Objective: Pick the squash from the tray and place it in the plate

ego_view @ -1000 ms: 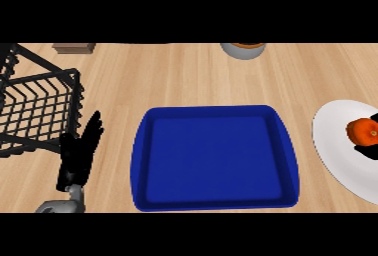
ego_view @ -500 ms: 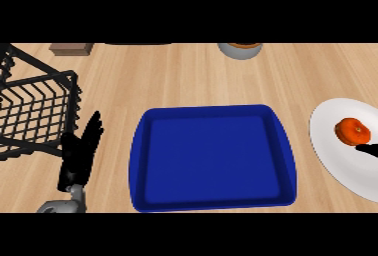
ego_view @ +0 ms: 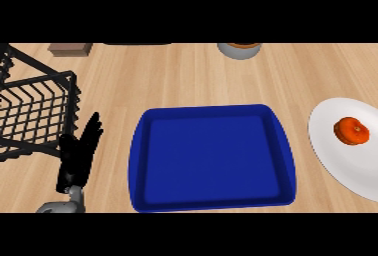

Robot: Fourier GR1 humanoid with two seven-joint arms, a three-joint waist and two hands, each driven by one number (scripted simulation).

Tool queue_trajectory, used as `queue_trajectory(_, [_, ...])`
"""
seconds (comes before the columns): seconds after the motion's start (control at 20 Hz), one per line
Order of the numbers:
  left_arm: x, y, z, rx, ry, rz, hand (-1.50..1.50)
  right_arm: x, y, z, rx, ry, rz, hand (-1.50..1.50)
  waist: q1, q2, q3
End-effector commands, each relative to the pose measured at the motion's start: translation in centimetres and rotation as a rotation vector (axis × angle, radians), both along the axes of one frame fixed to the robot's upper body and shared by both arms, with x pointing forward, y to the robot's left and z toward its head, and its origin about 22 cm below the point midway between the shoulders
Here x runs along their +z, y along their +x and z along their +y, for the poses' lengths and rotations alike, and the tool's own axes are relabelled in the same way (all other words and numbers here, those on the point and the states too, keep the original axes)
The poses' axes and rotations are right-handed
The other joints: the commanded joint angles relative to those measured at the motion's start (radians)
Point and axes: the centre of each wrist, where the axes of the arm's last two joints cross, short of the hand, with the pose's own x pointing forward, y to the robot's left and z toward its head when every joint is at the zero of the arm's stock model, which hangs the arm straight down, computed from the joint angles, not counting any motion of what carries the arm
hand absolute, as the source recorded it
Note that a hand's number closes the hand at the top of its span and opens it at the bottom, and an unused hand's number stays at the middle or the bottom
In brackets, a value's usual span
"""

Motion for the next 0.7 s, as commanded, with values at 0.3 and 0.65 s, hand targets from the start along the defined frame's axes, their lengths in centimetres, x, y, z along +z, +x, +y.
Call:
queue_trajectory(0.3, [0.4,0.9,-0.8,-0.003,0.004,0.003,0.0,-3.5,-3.2,-0.7,0.093,0.091,-0.085,-1.5,0.006,0.001,-0.001])
queue_trajectory(0.65, [0.0,-0.3,0.2,0.001,0.016,0.007,0.0,-4.3,-1.5,1.2,0.054,0.056,-0.069,-1.5,0.007,0.001,-0.001])
